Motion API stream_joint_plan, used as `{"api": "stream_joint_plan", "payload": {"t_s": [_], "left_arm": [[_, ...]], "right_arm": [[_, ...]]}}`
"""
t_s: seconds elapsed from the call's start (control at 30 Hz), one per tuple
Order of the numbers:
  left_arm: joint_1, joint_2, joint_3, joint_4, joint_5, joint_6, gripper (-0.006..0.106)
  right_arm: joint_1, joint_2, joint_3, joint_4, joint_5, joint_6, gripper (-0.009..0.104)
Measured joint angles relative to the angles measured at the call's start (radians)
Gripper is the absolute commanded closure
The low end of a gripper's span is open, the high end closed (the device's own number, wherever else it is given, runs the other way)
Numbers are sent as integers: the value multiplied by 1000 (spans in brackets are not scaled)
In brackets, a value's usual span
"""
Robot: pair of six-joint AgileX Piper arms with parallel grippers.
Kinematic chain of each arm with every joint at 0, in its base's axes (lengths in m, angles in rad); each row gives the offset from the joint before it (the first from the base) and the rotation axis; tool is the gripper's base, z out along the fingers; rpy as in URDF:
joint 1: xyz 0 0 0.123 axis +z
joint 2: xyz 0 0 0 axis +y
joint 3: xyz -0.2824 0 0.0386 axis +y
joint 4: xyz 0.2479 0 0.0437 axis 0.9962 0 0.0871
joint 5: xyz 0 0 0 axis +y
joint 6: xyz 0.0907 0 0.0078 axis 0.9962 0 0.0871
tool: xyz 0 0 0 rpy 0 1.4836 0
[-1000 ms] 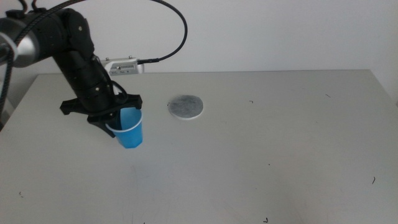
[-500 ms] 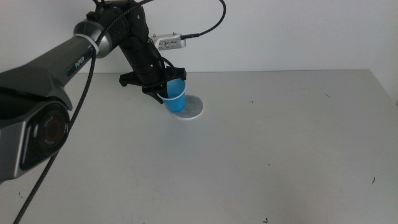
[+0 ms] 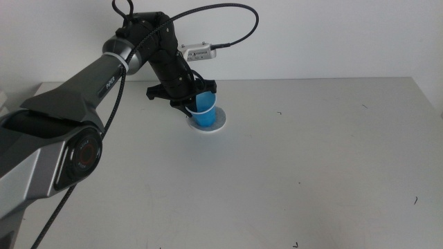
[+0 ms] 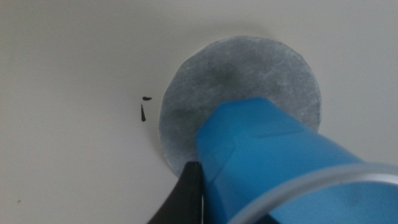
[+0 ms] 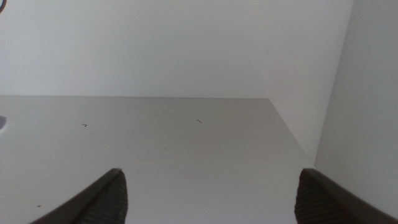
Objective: Place an empty cup on a cup mat.
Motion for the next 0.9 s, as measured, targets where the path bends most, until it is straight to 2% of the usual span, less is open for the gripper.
{"api": "stream_joint_plan", "payload": {"t_s": [0.1, 0.13, 0.57, 0.6, 0.9], "left_arm": [[0, 4, -2, -5, -1, 0, 99], [-1, 4, -2, -5, -1, 0, 94], [-6, 4, -2, -23, -17, 36, -2], [-6, 4, -2, -28, -17, 47, -5], [-6, -60, -2, -57, -10, 97, -5]], "right_arm": [[0, 0, 0, 0, 0, 0, 1], [0, 0, 0, 0, 0, 0, 1], [0, 0, 0, 0, 0, 0, 1], [0, 0, 0, 0, 0, 0, 1], [0, 0, 0, 0, 0, 0, 1]]}}
